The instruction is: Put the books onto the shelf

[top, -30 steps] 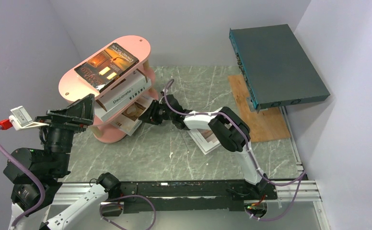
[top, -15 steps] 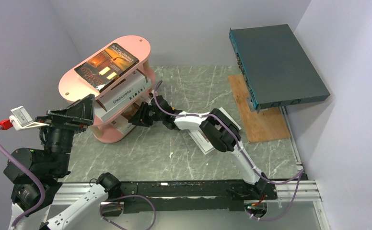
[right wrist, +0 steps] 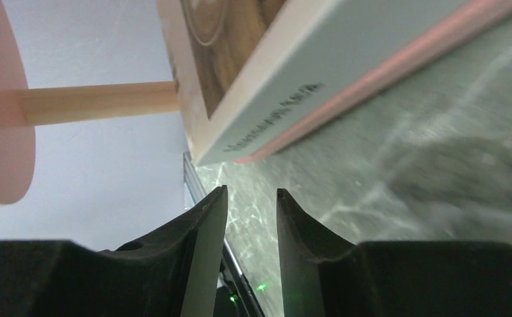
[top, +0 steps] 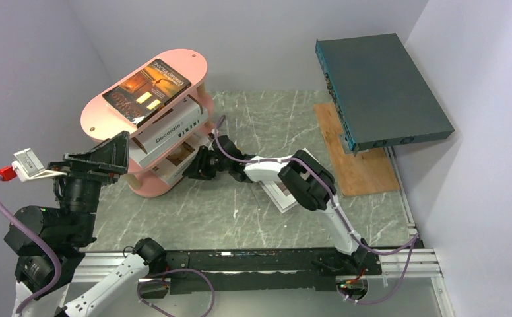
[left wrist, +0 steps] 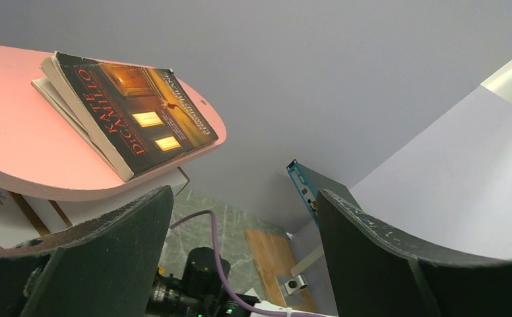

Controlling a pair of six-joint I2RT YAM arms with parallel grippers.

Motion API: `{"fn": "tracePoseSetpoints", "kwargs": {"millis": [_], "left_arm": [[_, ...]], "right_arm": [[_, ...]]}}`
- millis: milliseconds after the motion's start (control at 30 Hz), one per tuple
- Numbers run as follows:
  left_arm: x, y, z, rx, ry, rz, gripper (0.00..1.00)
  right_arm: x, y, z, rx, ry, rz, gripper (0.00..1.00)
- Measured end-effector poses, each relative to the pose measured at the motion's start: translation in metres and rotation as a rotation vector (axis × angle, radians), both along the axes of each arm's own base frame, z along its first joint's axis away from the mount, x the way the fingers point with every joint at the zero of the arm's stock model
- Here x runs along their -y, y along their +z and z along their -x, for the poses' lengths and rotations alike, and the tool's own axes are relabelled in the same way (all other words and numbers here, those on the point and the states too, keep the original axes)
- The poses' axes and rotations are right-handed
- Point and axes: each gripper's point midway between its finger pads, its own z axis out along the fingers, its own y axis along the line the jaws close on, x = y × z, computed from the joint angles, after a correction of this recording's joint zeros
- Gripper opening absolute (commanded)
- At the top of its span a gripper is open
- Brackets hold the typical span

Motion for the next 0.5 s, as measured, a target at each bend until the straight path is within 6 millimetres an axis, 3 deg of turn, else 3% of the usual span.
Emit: {"fn": "tracePoseSetpoints", "kwargs": {"millis": [133,367,500], "left_arm": [[0.001,-0.003,-0.001,-0.004,0.0,-0.003,0.86],[0.008,-0.006,-0.008,-0.03,-0.01,-0.039,0.87],[0.021,-0.01,-0.02,-0.07,-0.029,-0.085,0.87]], "right_arm": [[0.033,0.004,-0.005,0.011,-0.031,0.029,0.37],[0.091,0.036,-0.066,0.113,-0.168,0.05,0.47],[0.114,0.035,-0.092,0.144,-0.221,0.097,0.49]]}}
